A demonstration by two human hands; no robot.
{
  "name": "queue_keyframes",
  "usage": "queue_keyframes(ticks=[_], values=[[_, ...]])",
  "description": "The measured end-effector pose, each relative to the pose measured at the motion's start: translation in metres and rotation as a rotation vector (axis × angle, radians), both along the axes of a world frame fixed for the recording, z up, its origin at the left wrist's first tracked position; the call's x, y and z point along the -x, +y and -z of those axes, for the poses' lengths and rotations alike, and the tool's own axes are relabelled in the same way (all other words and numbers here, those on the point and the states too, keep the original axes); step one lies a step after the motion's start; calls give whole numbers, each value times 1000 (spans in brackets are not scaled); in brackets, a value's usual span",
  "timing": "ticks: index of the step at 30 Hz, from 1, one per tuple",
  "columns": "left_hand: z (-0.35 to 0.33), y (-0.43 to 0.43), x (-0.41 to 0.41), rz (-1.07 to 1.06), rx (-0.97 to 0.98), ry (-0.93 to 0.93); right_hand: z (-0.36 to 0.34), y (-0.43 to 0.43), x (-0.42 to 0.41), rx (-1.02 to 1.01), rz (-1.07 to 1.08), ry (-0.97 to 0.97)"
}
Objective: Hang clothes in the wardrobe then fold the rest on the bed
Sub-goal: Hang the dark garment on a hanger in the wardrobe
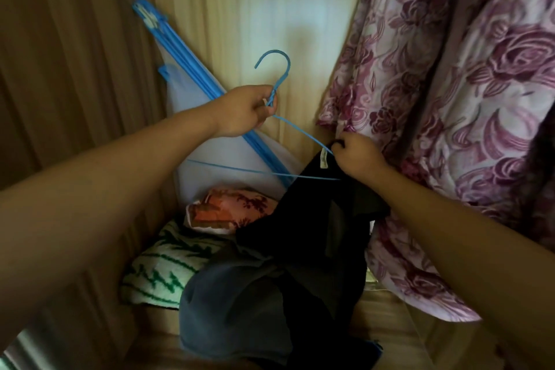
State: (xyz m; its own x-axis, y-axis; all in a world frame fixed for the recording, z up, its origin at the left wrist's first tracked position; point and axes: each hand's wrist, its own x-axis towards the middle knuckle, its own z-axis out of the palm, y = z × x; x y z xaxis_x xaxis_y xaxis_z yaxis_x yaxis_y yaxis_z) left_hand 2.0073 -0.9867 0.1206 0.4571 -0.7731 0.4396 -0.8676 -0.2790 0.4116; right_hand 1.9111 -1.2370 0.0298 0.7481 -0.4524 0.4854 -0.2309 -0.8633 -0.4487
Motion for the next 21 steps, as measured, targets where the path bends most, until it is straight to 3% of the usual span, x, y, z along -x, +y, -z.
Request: queue_keyframes(ticks=[2,8,16,21], values=[[0,-1,7,2,20,-20,-10,5,3,40,-39,21],[7,4,22,17,34,-66,-42,18,7,-143,-183,72],[25,-10,53,164,93,24,-86,64,1,-432,-448,-76],[36,-11,52,109,175,40,-82,55,-9,-560,-364,-146]])
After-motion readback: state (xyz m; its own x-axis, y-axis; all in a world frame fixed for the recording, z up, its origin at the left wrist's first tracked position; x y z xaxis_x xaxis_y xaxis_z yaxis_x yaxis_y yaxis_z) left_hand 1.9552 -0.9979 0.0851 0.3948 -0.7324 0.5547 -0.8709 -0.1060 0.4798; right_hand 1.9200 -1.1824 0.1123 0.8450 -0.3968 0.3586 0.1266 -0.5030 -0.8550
